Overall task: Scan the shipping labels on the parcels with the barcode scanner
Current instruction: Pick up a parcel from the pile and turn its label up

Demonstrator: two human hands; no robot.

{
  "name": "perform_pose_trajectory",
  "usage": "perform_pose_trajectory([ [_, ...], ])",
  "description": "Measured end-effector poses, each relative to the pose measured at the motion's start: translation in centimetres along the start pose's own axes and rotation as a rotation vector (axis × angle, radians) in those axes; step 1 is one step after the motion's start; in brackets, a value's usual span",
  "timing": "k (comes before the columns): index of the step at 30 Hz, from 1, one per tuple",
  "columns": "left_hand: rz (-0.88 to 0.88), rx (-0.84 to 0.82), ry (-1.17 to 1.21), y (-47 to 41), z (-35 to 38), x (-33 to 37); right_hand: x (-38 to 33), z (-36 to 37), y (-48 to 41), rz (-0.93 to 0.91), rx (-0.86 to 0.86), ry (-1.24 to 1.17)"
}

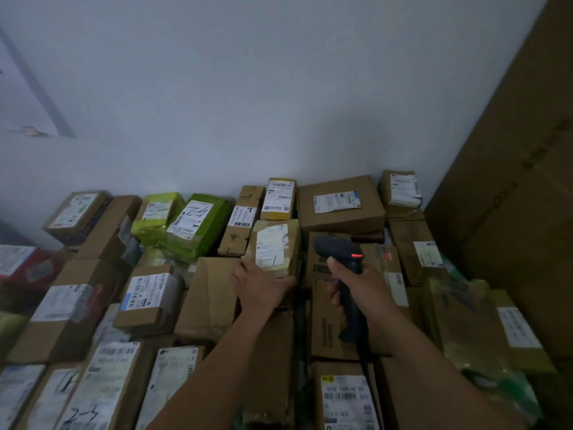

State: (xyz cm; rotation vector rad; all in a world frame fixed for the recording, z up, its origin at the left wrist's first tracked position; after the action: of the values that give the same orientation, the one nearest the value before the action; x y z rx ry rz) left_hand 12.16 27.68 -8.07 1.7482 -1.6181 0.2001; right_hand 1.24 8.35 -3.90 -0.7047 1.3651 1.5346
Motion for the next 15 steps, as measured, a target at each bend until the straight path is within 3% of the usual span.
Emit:
perform_pose_trajectory([
  [5, 0.226, 0.053, 0.07, 4.6, -1.4, 2.8, -1.5, 0.2, 1.6, -0.133, -0.043, -0.14],
  [9, 0.388, -0.042, 0.178, 9.4, -2.0, 5.0, -1.5, 0.7, 3.4, -0.151, -0.06, -0.175],
  [15, 0.356, -0.077, 0.489, 11.1, -3.9, 3.3, -0.7, 0.9, 6.6, -0.17, -0.078, -0.231],
])
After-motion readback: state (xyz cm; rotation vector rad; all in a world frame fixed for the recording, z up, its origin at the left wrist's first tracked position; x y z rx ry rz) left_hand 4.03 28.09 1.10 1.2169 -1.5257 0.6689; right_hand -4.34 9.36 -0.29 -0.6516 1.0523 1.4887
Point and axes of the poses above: each hand's wrist, its own y-axis away from the middle knuckle, its own z-axis out of the palm, x = y × z, the point moved 9 cm from there along -y, towards the middle knuckle, and after that the axes turned 15 degrees about -x, right-handed, at the moved point
